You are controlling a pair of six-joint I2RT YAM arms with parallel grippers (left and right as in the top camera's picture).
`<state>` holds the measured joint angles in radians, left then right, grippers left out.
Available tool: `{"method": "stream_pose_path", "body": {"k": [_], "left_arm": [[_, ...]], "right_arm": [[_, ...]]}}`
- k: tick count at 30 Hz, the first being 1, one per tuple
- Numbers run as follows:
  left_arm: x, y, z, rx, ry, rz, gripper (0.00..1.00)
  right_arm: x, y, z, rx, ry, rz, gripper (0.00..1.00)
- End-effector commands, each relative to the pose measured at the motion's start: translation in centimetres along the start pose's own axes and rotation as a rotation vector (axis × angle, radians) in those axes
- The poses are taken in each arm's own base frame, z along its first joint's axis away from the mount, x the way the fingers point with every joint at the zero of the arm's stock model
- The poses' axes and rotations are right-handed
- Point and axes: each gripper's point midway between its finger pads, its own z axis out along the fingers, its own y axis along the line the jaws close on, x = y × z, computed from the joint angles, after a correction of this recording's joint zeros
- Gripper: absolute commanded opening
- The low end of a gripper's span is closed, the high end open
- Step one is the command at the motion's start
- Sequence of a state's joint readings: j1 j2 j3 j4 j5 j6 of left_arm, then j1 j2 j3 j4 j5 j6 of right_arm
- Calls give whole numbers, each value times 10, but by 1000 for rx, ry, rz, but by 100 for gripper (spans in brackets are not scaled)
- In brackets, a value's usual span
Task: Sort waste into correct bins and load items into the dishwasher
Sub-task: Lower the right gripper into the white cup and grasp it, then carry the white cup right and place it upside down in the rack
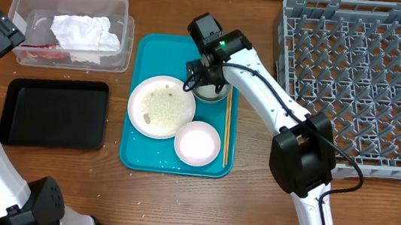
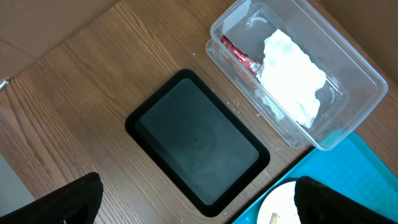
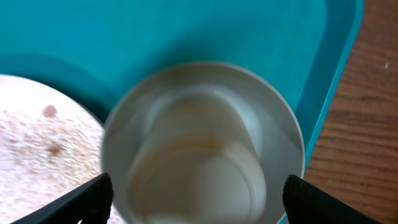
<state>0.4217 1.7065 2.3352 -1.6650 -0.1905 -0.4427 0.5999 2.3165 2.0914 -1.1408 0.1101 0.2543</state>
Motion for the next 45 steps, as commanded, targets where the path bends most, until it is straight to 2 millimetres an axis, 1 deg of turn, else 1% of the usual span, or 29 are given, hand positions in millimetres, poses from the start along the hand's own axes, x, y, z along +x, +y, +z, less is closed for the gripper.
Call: {"method": "stream_pose_path", "body": {"k": [1,2,4,5,8,9,10,11,13,14,17,20,21,23,24,25,27,28,29,31,33,34,35,37,40,42,45], "left_arm": [[0,1,-4,7,-9,-15,100],[0,1,-4,7,-9,-15,100],[0,1,-4,7,-9,-15,100],[0,1,-4,7,-9,-15,100],[0,1,-4,7,-9,-15,100],[0,1,-4,7,-9,-15,100],[0,1,-4,7,-9,-15,100],[0,1,-4,7,-9,-15,100],[0,1,-4,7,-9,-15,100],[0,1,-4,7,-9,-15,100],[0,1,-4,7,-9,-16,100],[0,1,-4,7,-9,-15,100],[0,1,-4,7,-9,-15,100],[0,1,-4,7,-9,-15,100],[0,1,-4,7,-9,-15,100],[0,1,-4,7,-9,-15,100],[0,1,-4,7,-9,-15,100],[0,1,-4,7,-9,-15,100],[0,1,-4,7,-9,-15,100],[0,1,-4,7,-9,-15,100],[0,1,-4,7,-9,-15,100],[0,1,-4,7,-9,-15,100],[0,1,-4,7,-9,-15,100],[0,1,-4,7,-9,-15,100],[0,1,-4,7,-9,-15,100],[0,1,-4,7,-9,-15,100],[0,1,-4,7,-9,-15,100]], "right_arm": [[3,-6,6,22,8,27,87],[3,-6,6,22,8,36,86],[2,-6,6,22,7,42,80],[2,-5,6,20,3,43,72],[1,-5,5,19,1,43,60],[1,-5,5,19,1,43,53],[1,-5,4,19,0,43,50],[0,-5,2,18,-2,43,49],[-4,-5,-7,14,-13,44,50],[-8,-4,-12,11,-23,45,51],[-26,-6,-41,3,-84,56,52],[-50,-19,-84,11,-181,85,52],[-58,-26,-99,19,-216,100,52],[-73,-46,-132,42,-291,135,51],[-82,-64,-153,65,-343,167,52],[-88,-80,-170,87,-385,197,51],[-99,-116,-199,128,-461,265,51],[-102,-135,-210,143,-489,296,51],[-105,-149,-216,151,-508,321,50],[-107,-192,-226,185,-535,397,50],[-103,-235,-227,227,-535,468,50],[-99,-260,-225,252,-527,508,50],[-96,-277,-223,268,-520,534,50],[-90,-303,-217,272,-504,579,50],[-82,-333,-201,218,-469,634,50],[-77,-346,-189,178,-442,663,50],[-71,-359,-170,134,-398,697,58]]}}
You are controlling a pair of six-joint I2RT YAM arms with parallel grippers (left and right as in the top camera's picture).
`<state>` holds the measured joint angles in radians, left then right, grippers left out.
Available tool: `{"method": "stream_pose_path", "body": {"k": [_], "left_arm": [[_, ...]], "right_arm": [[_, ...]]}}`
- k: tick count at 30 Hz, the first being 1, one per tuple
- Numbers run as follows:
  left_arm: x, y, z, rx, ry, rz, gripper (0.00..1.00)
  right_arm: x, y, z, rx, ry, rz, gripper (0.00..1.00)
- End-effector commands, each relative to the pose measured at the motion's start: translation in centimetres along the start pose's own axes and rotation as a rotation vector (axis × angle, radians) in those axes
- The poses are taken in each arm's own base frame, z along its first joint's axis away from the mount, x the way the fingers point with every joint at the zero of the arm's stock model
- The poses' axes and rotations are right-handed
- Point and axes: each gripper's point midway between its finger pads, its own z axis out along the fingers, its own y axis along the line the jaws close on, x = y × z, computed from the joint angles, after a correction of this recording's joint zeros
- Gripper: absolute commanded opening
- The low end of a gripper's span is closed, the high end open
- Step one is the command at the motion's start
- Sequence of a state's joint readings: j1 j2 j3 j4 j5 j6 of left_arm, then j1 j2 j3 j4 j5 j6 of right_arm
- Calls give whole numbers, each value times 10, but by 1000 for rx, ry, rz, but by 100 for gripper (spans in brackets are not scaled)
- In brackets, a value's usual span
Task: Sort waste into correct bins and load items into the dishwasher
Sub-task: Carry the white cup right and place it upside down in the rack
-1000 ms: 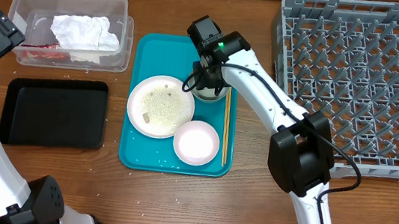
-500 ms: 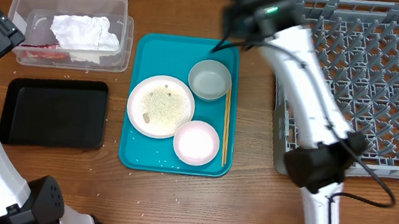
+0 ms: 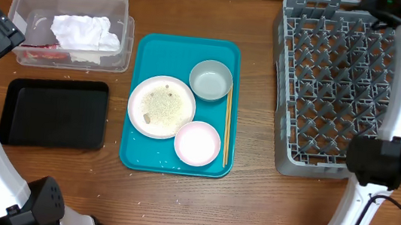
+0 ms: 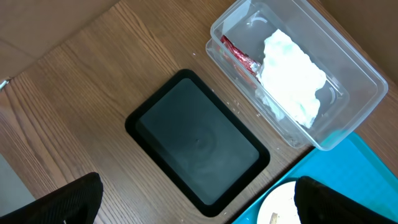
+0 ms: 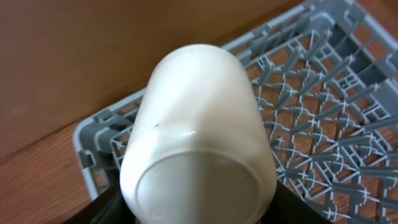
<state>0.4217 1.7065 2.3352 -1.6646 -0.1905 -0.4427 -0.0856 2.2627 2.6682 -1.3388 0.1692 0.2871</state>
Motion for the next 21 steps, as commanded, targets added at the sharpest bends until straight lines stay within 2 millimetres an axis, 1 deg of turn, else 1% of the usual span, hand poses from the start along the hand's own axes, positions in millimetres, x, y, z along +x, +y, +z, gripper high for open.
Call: {"method": "stream_pose_path", "body": {"k": [1,3,5,7,9,10,13,16,17,18,19,20,21], "left_arm": [[0,1,-4,7,-9,-15,100],[0,2,-4,6,-9,-15,100],[0,2,-4,6,-9,-15,100],[0,2,-4,6,-9,-15,100],[0,2,-4,6,-9,-15,100],[0,2,-4,6,-9,-15,100],[0,2,-4,6,-9,-15,100],[0,2,-4,6,-9,-15,100],[0,2,-4,6,-8,-15,100],[0,2,-4,6,-9,-15,100],[0,2,-4,6,-9,-15,100],[0,2,-4,6,-9,-15,100],[0,2,-4,6,-9,-15,100]], "right_arm": [[16,5,24,-81,91,23,59],[21,0,32,-70,114,33,62],[24,-2,35,-64,127,35,66],[26,-3,35,-62,132,35,75],[27,-3,34,-60,139,34,81],[28,-3,34,-59,143,33,86],[33,-3,33,-54,161,30,89],[38,-1,27,-73,184,30,92],[41,4,22,-102,200,32,94],[43,9,18,-137,216,34,100],[46,19,10,-198,238,39,100],[53,40,-6,-333,286,50,100],[57,55,-17,-426,318,56,100]]}}
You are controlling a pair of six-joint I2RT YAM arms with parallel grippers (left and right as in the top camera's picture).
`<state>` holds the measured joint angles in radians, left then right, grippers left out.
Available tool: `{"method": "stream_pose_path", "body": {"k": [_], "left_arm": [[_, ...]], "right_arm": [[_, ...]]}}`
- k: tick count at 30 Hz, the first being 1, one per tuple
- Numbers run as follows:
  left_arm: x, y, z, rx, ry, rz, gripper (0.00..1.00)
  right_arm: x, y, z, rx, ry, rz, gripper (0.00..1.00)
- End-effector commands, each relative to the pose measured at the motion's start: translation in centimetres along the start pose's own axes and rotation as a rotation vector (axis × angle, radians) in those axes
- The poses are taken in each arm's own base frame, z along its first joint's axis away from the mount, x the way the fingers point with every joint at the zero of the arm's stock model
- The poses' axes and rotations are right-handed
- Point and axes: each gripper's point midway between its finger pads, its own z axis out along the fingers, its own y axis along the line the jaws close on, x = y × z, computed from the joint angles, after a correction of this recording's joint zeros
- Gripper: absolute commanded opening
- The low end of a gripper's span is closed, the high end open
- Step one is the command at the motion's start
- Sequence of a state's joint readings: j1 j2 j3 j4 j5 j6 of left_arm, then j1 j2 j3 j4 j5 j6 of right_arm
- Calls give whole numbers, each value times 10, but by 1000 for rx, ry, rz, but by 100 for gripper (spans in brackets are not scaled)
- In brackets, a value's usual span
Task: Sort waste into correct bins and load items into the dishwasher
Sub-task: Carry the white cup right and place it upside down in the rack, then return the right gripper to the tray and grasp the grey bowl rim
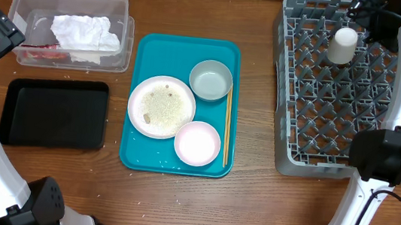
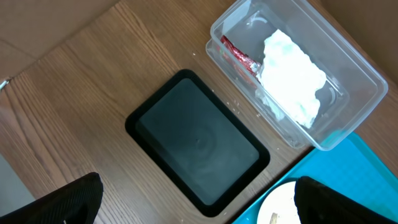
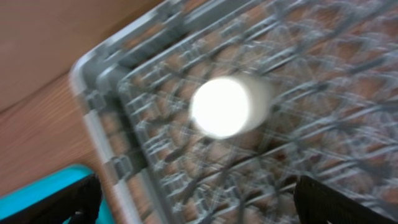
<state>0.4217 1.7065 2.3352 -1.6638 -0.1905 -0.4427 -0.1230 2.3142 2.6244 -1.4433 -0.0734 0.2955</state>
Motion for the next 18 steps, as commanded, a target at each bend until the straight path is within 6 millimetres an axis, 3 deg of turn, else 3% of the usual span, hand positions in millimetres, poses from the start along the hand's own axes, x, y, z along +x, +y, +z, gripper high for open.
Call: {"method": "stream_pose_path", "body": {"k": [1,4,6,10,12,15,18], "left_arm": [[0,2,-4,6,-8,-15,100],[0,2,-4,6,-8,-15,100],[0,2,-4,6,-8,-15,100],[0,2,-4,6,-8,-15,100],[0,2,-4,6,-8,-15,100],[0,2,-4,6,-8,-15,100],[0,2,-4,6,-8,-15,100]], "right_arm": [[23,70,-47,-392,100,-17,100],[49,105,-63,-573,214,-40,100],[68,118,-59,-564,261,-78,100],[116,144,-42,-418,313,-232,99],[150,168,-28,-316,318,-343,99],[181,195,-13,-248,291,-462,99],[208,219,9,-163,217,-572,91]]}}
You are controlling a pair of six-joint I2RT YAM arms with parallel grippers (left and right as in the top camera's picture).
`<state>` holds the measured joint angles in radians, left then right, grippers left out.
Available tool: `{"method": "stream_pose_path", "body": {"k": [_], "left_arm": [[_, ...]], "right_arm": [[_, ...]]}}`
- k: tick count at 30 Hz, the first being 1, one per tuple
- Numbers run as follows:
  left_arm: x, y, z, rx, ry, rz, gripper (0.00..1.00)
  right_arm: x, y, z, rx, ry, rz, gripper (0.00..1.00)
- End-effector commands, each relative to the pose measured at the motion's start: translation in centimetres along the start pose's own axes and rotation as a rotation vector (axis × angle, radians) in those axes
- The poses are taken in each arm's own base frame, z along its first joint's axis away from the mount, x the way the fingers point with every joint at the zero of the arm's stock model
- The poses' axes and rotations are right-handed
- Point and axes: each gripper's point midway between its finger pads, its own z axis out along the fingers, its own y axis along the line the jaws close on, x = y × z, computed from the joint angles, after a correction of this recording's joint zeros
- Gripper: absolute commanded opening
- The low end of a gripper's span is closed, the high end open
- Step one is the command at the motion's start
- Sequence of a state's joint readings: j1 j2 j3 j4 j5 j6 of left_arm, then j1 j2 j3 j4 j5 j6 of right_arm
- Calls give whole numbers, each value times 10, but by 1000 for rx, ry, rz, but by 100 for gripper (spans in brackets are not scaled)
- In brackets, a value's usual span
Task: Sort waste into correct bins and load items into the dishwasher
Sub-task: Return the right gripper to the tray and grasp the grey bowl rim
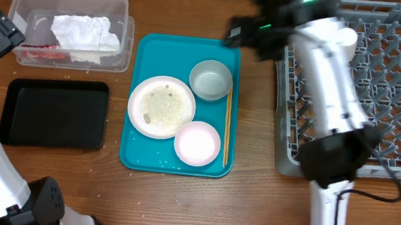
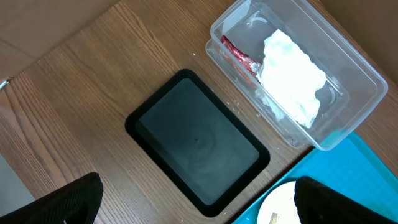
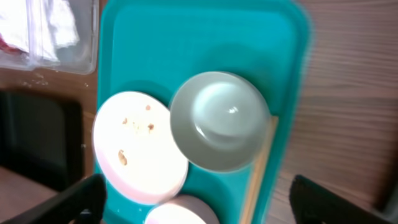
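Note:
A teal tray carries a grey-green bowl, a white plate with crumbs, a small white bowl and chopsticks. My right gripper hangs open and empty above the tray's far right corner. Its wrist view looks down on the grey-green bowl, the plate and the chopsticks. A white cup stands in the grey dish rack, partly behind my right arm. My left gripper is open, high over the table's left side.
A clear bin holding white tissue and a red wrapper sits at the back left. A black tray lies in front of it. The rack fills the right side of the table.
My right gripper was over the rack's far left corner above the cup. It is now open over the teal tray, above the grey-green bowl. The left arm has not moved.
My right gripper was first down around the white cup, which stood in the grey-green bowl on the tray. Then it held the cup over the rack. Then the cup stood upside down in the rack, let go. Now the gripper is back over the tray.

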<state>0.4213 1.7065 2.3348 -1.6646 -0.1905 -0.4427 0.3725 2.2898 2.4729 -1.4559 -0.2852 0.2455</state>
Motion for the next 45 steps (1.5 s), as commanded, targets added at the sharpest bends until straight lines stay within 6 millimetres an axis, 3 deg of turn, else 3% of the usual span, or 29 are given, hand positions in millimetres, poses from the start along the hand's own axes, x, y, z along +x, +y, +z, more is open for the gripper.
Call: {"method": "stream_pose_path", "body": {"k": [1,5,13,19,26,30,35,45], "left_arm": [[0,2,-4,6,-9,-16,100],[0,2,-4,6,-9,-16,100],[0,2,-4,6,-9,-16,100],[0,2,-4,6,-9,-16,100],[0,2,-4,6,-9,-16,100],[0,2,-4,6,-9,-16,100],[0,2,-4,6,-9,-16,100],[0,2,-4,6,-9,-16,100]], "right_arm": [[3,8,24,241,-99,-95,88],[15,16,65,324,-132,-78,82],[45,38,124,212,-85,-82,75],[48,57,130,171,-101,-111,71],[60,54,154,188,-77,-124,68],[62,49,161,204,-65,-122,57],[61,52,155,204,-63,-122,25],[68,32,163,281,-55,-124,34]]}}
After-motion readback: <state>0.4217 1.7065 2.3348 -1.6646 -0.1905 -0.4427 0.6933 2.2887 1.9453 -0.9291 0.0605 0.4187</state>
